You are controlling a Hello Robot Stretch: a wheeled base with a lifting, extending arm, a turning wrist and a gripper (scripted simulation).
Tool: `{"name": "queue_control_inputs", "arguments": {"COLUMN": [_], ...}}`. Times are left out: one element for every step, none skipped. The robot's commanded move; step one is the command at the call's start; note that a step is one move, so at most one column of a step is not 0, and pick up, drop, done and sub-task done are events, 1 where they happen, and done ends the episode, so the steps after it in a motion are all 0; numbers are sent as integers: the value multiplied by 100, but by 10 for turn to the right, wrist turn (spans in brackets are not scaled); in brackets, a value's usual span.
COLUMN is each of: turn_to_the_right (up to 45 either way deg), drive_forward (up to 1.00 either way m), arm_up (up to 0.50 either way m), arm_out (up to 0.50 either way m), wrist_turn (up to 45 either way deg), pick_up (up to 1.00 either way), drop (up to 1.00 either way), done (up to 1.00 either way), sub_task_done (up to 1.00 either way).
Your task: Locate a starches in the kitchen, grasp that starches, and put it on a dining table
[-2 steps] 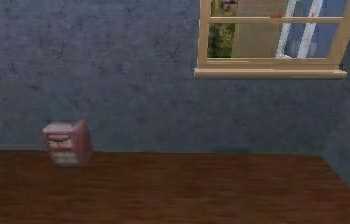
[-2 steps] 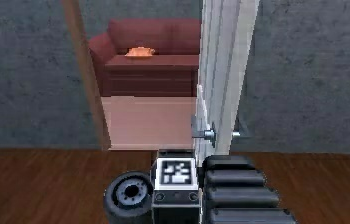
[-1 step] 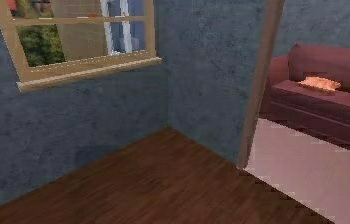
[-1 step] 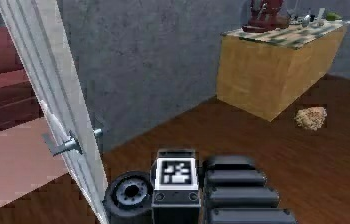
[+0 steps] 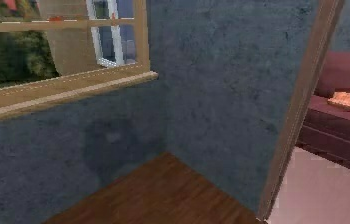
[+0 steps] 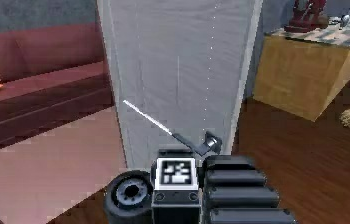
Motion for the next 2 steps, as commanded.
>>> {"name": "queue_control_inputs", "arguments": {"turn_to_the_right": [450,30], "drive_forward": [0,0], "arm_up": [0,0], "arm_out": [0,0], "wrist_turn": [0,0], "pick_up": [0,0], "drop": [0,0], "done": [0,0], "sub_task_done": [0,0]}}
